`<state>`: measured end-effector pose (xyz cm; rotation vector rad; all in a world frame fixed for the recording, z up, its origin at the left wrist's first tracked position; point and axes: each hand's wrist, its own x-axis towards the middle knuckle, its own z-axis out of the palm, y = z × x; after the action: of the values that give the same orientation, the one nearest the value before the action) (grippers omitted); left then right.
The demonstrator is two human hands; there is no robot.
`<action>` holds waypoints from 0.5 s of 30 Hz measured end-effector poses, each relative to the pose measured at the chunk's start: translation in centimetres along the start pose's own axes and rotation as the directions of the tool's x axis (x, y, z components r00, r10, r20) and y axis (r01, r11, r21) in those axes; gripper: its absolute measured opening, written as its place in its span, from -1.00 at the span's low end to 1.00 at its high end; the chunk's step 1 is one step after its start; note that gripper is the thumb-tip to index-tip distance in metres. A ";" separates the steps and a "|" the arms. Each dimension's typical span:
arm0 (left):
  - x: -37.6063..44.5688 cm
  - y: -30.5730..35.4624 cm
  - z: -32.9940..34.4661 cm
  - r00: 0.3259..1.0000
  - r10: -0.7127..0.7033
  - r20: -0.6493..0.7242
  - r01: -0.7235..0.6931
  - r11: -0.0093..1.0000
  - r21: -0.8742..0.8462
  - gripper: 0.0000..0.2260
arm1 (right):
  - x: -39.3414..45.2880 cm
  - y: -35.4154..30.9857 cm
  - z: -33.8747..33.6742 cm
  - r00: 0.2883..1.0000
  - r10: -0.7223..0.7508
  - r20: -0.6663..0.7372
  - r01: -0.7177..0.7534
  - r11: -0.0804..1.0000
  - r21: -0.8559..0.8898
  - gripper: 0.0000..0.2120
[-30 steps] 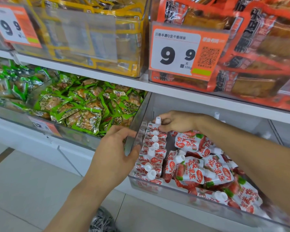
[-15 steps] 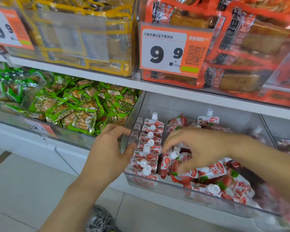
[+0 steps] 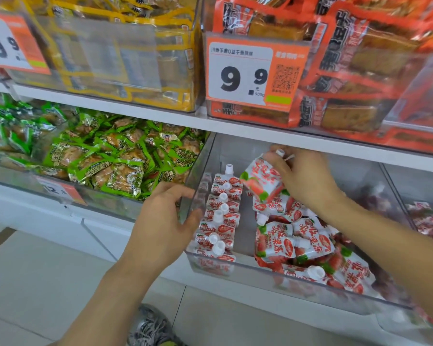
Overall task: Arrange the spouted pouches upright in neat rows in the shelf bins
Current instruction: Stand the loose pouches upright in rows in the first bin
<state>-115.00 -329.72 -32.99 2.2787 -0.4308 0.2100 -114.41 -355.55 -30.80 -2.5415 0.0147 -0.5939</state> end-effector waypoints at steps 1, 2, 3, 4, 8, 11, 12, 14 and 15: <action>0.0 0.0 0.0 1.000 0.000 -0.002 0.000 1.000 0.003 -0.79 | 0.9 0.2 0.6 0.997 0.076 0.022 -0.075 0.996 -0.038 -0.58; 0.0 -0.1 0.0 1.000 -0.001 -0.004 0.001 1.000 0.005 -0.79 | 1.8 0.4 1.3 0.989 0.144 0.034 -0.141 0.987 -0.080 -0.52; 0.0 -0.1 0.0 1.000 -0.001 -0.005 0.001 1.000 0.006 -0.80 | 2.7 0.6 2.1 0.980 0.194 0.037 -0.190 0.977 -0.093 -0.48; -0.1 -0.1 0.0 1.000 0.002 -0.007 -0.001 1.000 0.004 -0.80 | 3.5 1.0 3.0 0.972 0.230 0.052 -0.227 0.972 -0.062 -0.47; -0.1 -0.2 0.0 1.000 0.004 -0.015 -0.004 1.000 0.002 -0.80 | 5.2 1.6 6.7 0.947 0.166 0.274 -0.223 0.956 0.191 -0.81; -0.1 -0.3 0.0 1.000 0.002 -0.009 -0.002 1.000 0.002 -0.80 | 6.0 1.9 7.5 0.900 0.108 0.423 -0.217 0.952 0.217 -0.85; -0.2 -0.3 0.0 1.000 0.003 -0.007 -0.003 1.000 0.001 -0.80 | 6.2 1.9 7.2 0.875 0.090 0.475 -0.226 0.945 0.236 -0.83; -0.1 -0.3 0.0 1.000 0.001 -0.002 -0.001 1.000 0.004 -0.80 | 6.3 1.8 6.4 0.816 0.047 0.576 -0.221 0.946 0.236 -0.79; -0.1 -0.2 0.0 1.000 -0.002 -0.001 0.002 1.000 0.007 -0.80 | 6.4 1.9 6.2 0.792 0.041 0.609 -0.215 0.953 0.214 -0.78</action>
<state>-115.01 -329.51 -33.18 2.2854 -0.4283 0.2121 -105.88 -354.97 -33.90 -2.3177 -0.1108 0.2732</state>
